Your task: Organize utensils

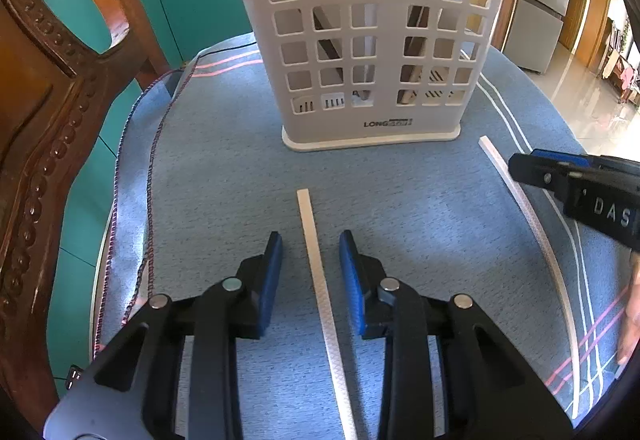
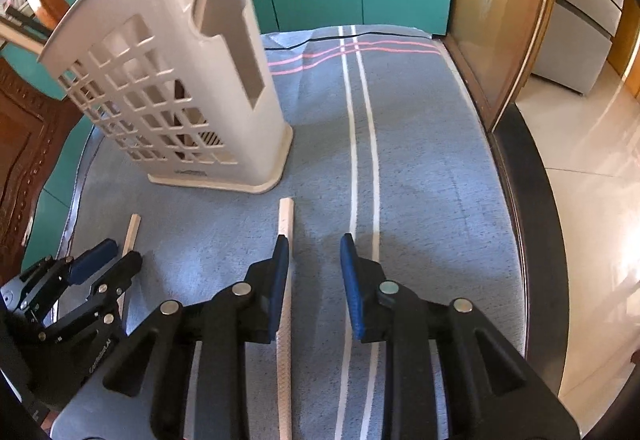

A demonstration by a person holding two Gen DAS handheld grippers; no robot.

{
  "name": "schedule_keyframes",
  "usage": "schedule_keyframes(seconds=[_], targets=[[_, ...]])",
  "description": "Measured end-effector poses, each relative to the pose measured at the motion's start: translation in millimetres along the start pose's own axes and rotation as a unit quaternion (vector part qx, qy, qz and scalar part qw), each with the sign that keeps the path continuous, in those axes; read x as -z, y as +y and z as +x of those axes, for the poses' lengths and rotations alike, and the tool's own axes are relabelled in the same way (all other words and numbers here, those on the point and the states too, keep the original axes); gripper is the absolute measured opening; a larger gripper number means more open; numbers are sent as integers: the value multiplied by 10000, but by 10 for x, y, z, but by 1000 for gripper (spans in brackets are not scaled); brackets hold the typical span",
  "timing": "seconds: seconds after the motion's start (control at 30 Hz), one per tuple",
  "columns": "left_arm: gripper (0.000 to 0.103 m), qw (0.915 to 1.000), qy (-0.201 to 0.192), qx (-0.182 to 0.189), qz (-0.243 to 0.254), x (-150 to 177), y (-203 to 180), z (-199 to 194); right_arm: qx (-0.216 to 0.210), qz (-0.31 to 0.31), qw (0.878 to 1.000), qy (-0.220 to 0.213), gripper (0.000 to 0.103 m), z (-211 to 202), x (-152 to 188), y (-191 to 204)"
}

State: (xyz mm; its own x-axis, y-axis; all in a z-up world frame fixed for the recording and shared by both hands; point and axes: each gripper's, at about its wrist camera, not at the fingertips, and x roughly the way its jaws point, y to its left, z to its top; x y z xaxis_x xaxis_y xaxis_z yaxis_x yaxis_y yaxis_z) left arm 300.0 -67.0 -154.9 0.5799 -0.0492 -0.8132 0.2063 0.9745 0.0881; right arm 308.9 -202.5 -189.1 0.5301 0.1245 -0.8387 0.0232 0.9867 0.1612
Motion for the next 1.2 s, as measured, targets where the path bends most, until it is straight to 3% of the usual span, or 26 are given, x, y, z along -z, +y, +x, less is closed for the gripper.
schedule_keyframes(seconds=[0.13, 0.27, 0.37, 0.5, 0.77, 0.93, 1.03, 1.2], targets=[[18, 10000, 0, 56, 67, 2, -76, -15, -33, -127, 9999, 20, 27, 16, 58, 122], [12, 9999, 3, 62, 112, 7, -138, -33, -31, -261, 9996, 68, 27, 42, 102, 196], [11, 9999, 3, 82, 112, 14, -156, -47, 3, -390, 9992, 123, 27, 76, 130, 261], [10, 9998, 9, 185, 78, 19, -159, -62, -110, -589, 9981, 107, 10, 69, 164, 345], [9, 9980, -171, 587, -133, 8, -112, -245, -655, -588, 9961, -5, 9, -72, 183, 462], [11, 9980, -65, 558, -300, -10, -18, -188, -393, -411, 9984, 31, 21, -51, 146, 369], [24, 9984, 76, 484, -267, -4, -30, -112, -387, -495, 9980, 38, 30, -56, 163, 402], [28, 9991, 175, 344, -195, -19, -50, -10, -82, -885, 9960, 33, 31, 9, 243, 562]])
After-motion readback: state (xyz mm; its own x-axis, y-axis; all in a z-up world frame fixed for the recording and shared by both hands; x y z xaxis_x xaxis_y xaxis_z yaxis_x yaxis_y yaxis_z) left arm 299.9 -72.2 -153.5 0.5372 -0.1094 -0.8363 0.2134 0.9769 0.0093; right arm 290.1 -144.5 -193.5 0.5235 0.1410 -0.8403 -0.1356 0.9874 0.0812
